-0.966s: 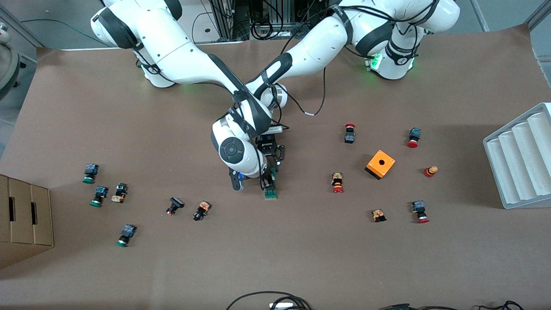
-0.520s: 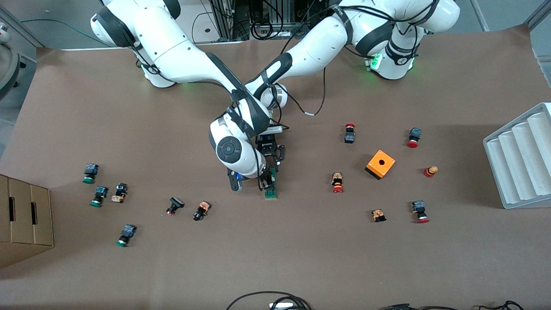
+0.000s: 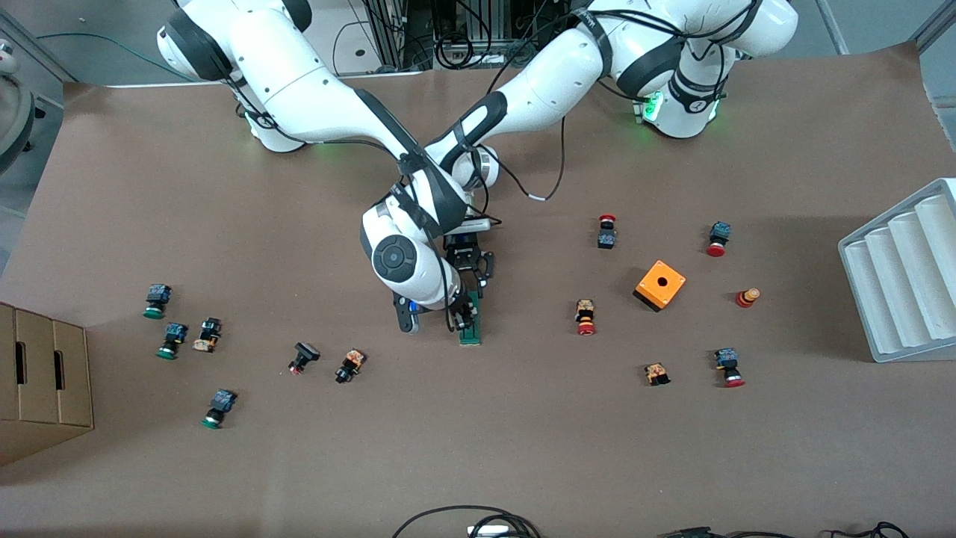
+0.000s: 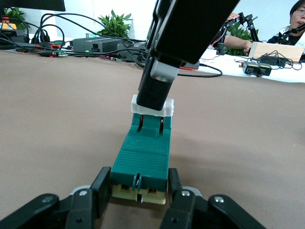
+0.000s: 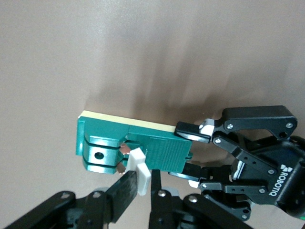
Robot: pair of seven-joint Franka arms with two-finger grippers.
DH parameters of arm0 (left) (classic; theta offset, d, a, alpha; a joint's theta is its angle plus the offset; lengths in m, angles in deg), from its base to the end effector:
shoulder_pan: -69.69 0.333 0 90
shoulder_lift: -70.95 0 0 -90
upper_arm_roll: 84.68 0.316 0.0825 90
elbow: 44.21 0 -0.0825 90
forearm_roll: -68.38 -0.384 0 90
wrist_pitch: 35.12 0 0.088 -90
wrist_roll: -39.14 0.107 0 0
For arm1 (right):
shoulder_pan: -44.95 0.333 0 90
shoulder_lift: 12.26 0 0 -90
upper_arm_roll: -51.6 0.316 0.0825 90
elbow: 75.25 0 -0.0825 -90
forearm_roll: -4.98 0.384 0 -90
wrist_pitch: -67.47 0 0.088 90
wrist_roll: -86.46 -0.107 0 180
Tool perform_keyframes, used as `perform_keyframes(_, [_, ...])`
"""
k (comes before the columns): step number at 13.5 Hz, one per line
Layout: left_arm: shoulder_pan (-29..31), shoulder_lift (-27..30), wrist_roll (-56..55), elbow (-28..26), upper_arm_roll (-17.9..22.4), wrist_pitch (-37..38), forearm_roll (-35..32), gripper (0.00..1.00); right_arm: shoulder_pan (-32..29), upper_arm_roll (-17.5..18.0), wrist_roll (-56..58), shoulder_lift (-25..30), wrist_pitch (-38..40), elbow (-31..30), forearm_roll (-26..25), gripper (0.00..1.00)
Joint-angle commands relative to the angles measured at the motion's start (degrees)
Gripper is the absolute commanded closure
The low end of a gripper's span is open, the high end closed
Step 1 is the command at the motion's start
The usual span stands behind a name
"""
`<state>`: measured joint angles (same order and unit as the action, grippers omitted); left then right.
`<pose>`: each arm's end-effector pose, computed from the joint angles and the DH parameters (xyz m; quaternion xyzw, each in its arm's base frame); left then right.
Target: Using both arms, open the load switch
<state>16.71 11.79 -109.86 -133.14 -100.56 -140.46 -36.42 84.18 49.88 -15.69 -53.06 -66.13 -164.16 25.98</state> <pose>0.3325 -0.5800 0.0573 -0.8026 -0.0909 -0.5895 0.0068 0.5597 0.4414 0.2366 -0.7692 0.6253 0.1071 0.0758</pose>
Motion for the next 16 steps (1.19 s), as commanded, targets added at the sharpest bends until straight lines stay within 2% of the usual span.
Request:
perform_keyframes(1, [0.33,-0.25,0.47,0.43,-0.2,-0.3,0.82,0.45,-0.12,0.49,-0.51,0.72,-0.88,-1.1,-1.84,0.84])
perform_keyframes(13, [0.33,-0.6,0.99,0.43,-0.2,-0.3,0.82,0.45,-0.47,0.4,-0.33,1.43,-0.7,-1.1,-1.84,0.86])
perform_keyframes(16, [0.33,-0.78,1.34,0.51,-0.2,-0.39,0.91,0.45,-0.38,0.4,0.02,1.34,-0.7,-1.8,-1.92,0.92])
